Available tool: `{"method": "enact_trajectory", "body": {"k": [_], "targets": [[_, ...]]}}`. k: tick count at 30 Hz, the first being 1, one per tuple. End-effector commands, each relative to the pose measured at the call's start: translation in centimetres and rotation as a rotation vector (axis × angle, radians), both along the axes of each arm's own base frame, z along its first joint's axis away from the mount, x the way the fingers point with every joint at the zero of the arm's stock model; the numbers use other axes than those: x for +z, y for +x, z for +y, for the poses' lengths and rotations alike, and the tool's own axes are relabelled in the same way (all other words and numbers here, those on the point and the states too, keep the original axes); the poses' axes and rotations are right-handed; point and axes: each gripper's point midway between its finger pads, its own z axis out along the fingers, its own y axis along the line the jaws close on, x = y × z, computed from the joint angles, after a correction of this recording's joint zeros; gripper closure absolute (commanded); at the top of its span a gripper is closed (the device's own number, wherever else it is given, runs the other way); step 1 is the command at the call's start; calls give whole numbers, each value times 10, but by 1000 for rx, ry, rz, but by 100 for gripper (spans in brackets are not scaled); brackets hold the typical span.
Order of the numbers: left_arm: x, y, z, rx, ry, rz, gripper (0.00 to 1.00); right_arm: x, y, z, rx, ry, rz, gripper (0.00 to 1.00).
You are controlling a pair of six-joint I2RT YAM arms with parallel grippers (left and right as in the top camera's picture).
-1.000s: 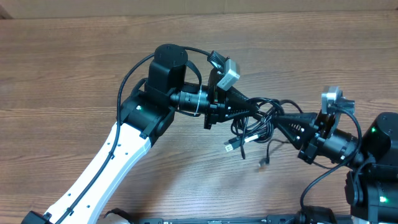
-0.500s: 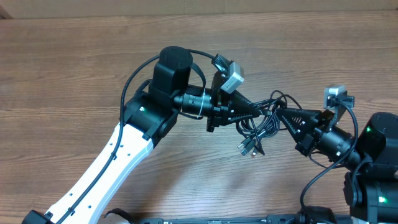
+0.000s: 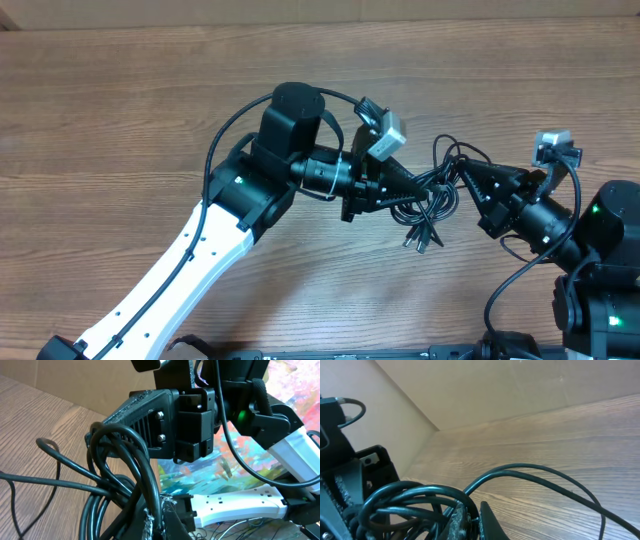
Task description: Untangle cables
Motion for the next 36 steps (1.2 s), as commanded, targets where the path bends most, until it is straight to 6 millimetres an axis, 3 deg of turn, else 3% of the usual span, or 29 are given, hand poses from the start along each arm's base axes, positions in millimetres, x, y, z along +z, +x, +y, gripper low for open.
{"method": "enact_trajectory", "body": {"k": [1,16,36], "targets": [[9,-17,0,-76,-27,6,96,1,16,-29,-179,-46,-10,96],[10,-18,0,-81,-28,7,96,-10,29,-84,-483,-185,2,96],[10,-18,0,-82,-27,10,96,10,35,-84,-466,-248,-116,96]]}}
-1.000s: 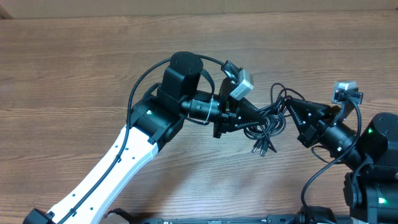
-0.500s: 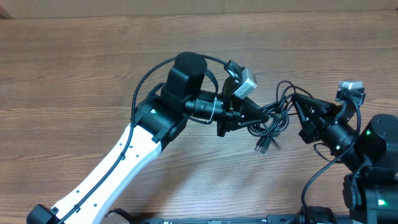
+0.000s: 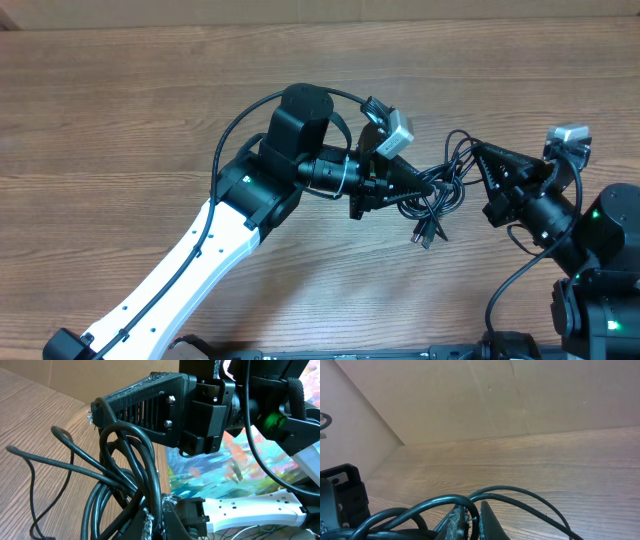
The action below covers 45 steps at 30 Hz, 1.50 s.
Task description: Untangle cables
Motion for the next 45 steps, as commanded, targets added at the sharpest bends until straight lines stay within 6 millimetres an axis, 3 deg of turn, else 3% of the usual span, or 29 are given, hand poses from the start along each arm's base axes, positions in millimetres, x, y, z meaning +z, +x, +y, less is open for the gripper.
{"method": "enact_trajectory", "body": {"k": [1,12,21,22,23,25,28,31,38,42,45], "targets": [[18,-28,7,-129,-49,21,96,0,18,-60,-316,-98,-14,96],[18,-27,8,-125,-49,20,96,-12,15,-89,-478,-163,36,96],[18,-27,8,-124,-49,19,96,-15,14,-90,-480,-166,50,96],[18,-27,8,-124,-49,19,96,-18,13,-89,-478,-166,61,95],[18,-27,8,-124,-49,19,96,-22,12,-89,-473,-167,78,87],[18,-27,8,-124,-49,19,96,-32,8,-84,-444,-164,123,67],[19,-27,7,-123,-52,12,96,-46,2,-75,-395,-155,186,51],[19,-26,7,-119,-54,6,96,-56,-4,-62,-323,-131,232,43],[18,-21,6,-90,-46,1,96,-60,-16,-23,-112,-40,272,40],[14,-4,9,-3,-20,33,96,-57,-24,-4,-2,11,279,41],[14,10,16,51,-12,71,96,-58,-26,-2,10,18,289,41]]}}
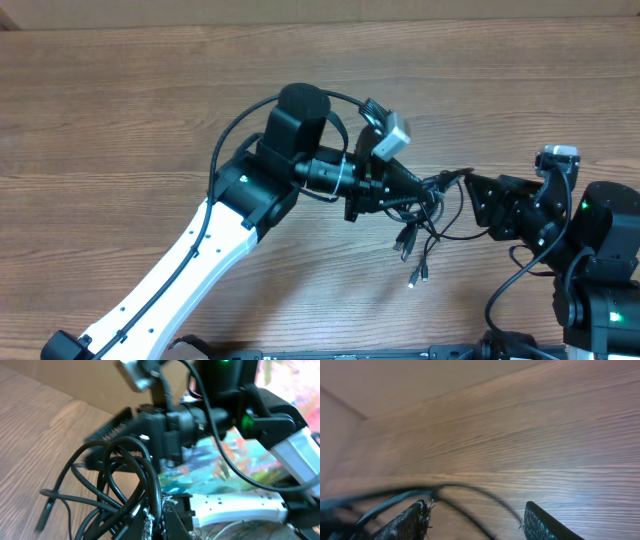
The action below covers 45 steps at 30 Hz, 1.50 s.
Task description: Untangle cables
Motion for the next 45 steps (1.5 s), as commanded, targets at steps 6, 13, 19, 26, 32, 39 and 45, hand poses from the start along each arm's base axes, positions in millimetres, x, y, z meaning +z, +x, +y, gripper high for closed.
{"method": "enact_trajectory", "body": {"k": [6,13,19,26,32,39,45], "targets": [[12,37,30,158,-1,89,96,9,-6,12,62,49,-17,43],[22,28,34,82,-42,75,96,41,-21,51,305,185,-109,49],[46,-3,34,-120,-149,-38,96,60,-32,68,439,240,-178,56],[51,-15,33,-184,-169,-58,96,74,-43,79,546,275,-231,59],[53,-26,33,-241,-182,-65,96,76,-42,79,556,250,-261,65],[54,-31,35,-271,-186,-61,96,79,-40,78,559,239,-282,80],[54,-30,35,-266,-189,-70,96,83,-46,83,605,256,-297,91]]}}
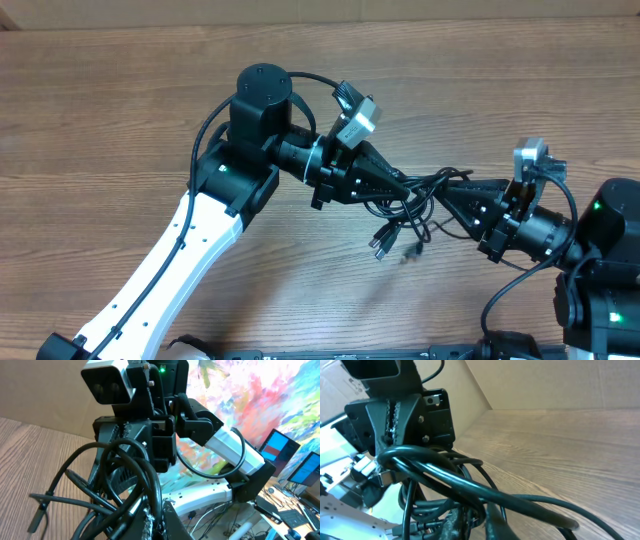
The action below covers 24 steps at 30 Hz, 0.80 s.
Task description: Untangle cables
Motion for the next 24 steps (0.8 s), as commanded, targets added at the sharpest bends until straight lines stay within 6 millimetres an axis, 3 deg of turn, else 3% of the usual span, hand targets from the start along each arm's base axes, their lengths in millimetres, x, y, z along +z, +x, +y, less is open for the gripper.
{"method": "enact_trajectory", "body": {"k": [1,7,10,13,24], "targets": [[13,-12,4,-34,-29,-45,96,13,-10,5,58,15,-46,92],[14,-13,3,-38,-34,-52,96,13,-12,6,72,4,-73,92],[14,-17,1,-51,-36,-55,96,13,-11,6,74,-7,-91,75],[15,-20,-1,-59,-40,-61,96,13,-10,6,74,-6,-88,69],[15,-18,-5,-38,-38,-65,96,24,-24,15,187,30,-134,81]]}}
